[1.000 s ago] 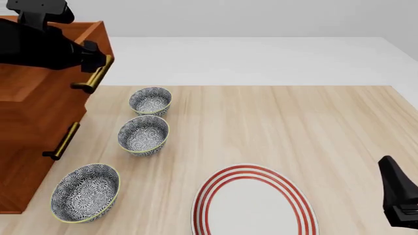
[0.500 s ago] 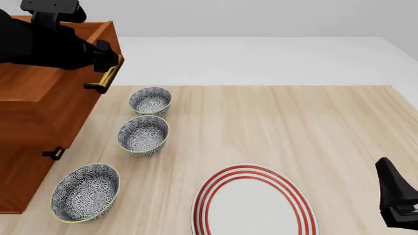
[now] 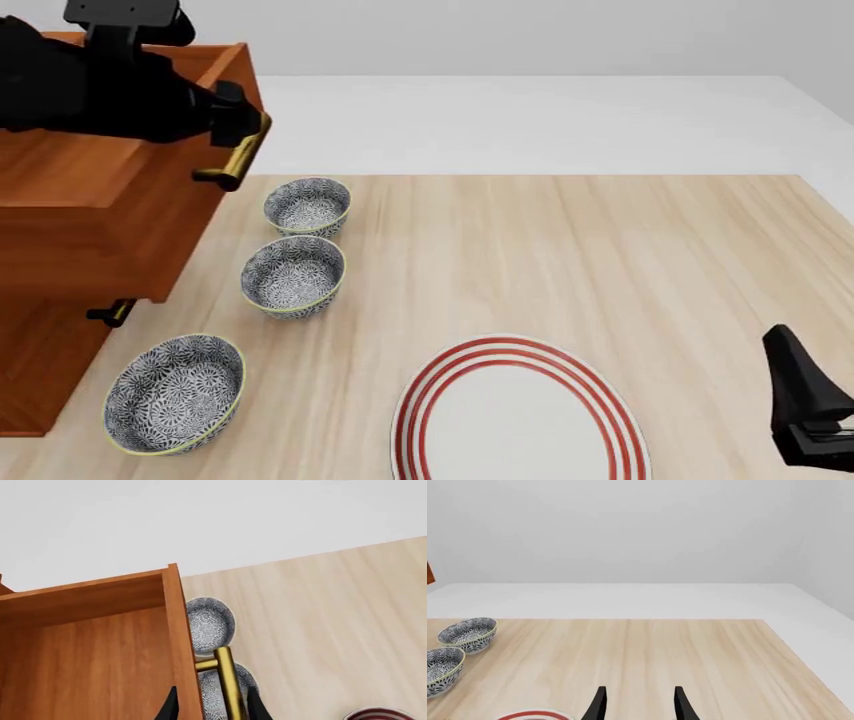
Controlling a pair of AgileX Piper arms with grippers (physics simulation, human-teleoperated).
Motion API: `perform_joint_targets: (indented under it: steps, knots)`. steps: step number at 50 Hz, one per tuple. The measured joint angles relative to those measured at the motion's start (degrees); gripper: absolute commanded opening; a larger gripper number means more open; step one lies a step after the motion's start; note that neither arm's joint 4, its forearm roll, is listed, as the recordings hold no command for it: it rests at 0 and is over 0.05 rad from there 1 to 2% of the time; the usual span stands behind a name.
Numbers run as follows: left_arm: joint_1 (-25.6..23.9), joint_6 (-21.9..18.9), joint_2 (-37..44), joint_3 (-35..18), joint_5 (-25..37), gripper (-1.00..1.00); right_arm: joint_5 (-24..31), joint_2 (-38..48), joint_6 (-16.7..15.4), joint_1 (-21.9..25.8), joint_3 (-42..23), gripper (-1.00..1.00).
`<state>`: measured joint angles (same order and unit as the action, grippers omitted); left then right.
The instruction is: Open the top drawer of the cabinet.
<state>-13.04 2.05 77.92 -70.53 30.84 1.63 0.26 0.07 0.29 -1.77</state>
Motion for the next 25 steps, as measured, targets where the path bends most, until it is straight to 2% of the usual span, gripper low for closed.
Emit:
perform_joint_targets:
  steps: [25]
  knots:
    - [-2.2,2.3,0.3,0.0,-1.1,1.0,-0.1,0.0,0.0,0.0,0.1,1.0]
